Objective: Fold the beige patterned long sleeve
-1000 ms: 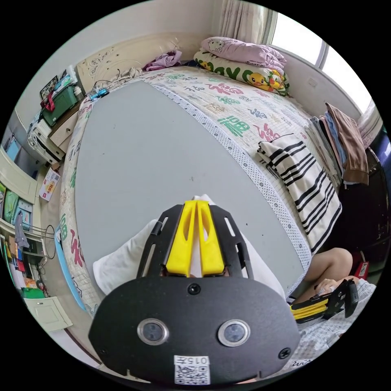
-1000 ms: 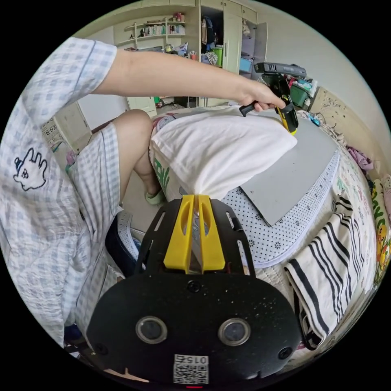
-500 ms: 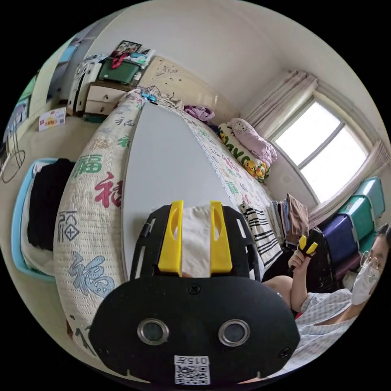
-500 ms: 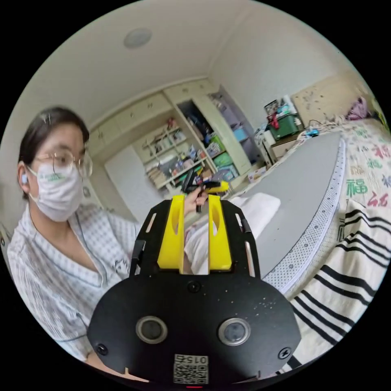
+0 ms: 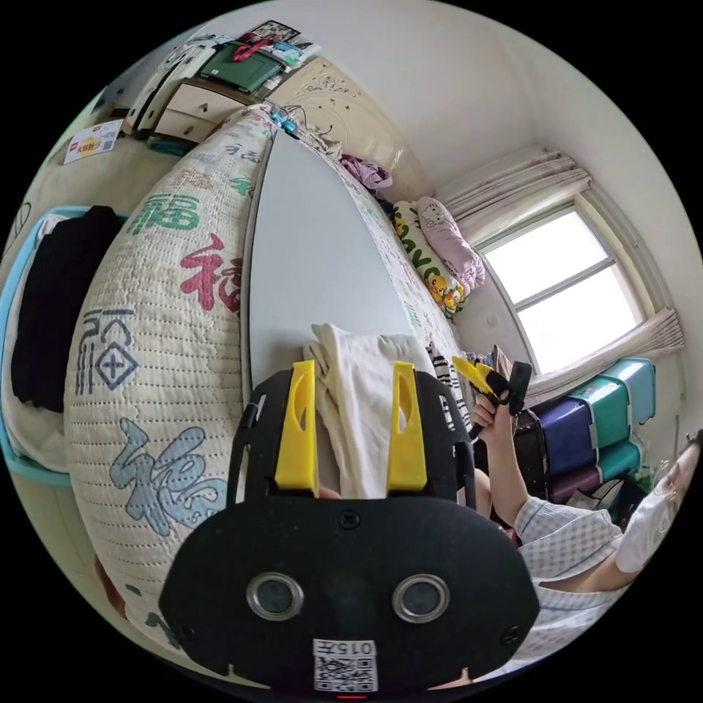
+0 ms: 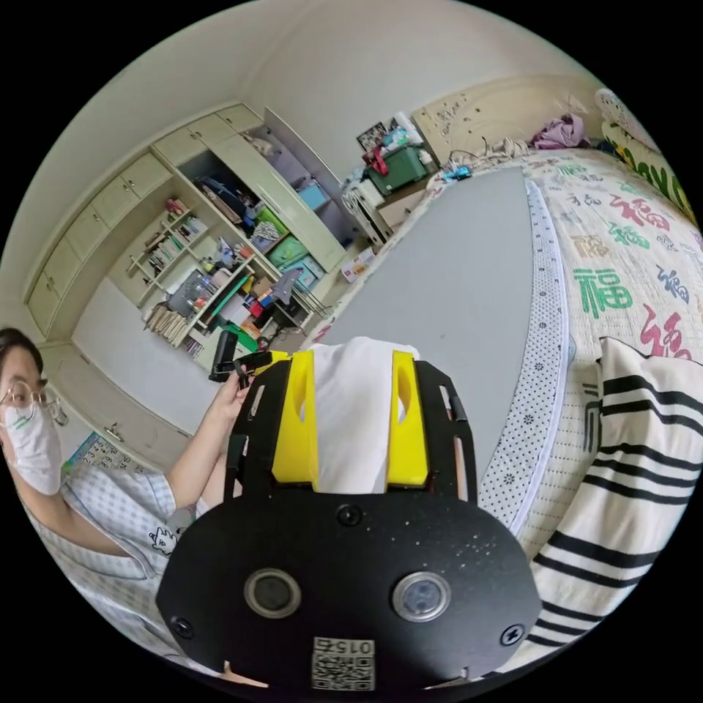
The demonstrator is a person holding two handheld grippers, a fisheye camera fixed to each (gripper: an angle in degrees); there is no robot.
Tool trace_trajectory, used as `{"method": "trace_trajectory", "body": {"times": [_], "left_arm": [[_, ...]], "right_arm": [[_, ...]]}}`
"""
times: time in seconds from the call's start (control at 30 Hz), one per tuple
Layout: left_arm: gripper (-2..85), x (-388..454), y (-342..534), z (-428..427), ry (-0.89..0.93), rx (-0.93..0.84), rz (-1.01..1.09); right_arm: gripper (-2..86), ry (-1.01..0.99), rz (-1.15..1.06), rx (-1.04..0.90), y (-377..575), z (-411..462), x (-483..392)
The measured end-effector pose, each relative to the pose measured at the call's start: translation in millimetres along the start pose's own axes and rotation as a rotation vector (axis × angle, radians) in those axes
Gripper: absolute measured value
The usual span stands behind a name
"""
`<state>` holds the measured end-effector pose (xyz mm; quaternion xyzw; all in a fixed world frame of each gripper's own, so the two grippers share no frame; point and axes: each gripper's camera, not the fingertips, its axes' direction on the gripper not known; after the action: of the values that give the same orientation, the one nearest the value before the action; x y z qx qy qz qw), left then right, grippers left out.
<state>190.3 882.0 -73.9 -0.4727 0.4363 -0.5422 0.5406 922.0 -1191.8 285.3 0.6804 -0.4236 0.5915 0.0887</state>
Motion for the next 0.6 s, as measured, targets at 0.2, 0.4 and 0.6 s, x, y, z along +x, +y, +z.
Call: {"method": "trace_trajectory", "body": {"times": [0.2, 0.4, 0.6], "left_arm": [[13.5, -13.4, 3.1, 2.4, -0.086, 0.038, -0.036], [12.0, -13.7, -8.2, 14.8, -0.098, 0.013, -0.002], [11.2, 2.0, 1.9, 22.3, -0.144, -0.032, 0.052]], "right_arm": [[15.4, 0.008, 0.074, -0.002, -5.3, 34.6, 32.5], [16.1, -0.033, 0.106, -0.045, -12.2, 49.6, 46.3], [15.3, -0.015, 0.082, -0.121, -16.7, 65.0, 46.0]]}}
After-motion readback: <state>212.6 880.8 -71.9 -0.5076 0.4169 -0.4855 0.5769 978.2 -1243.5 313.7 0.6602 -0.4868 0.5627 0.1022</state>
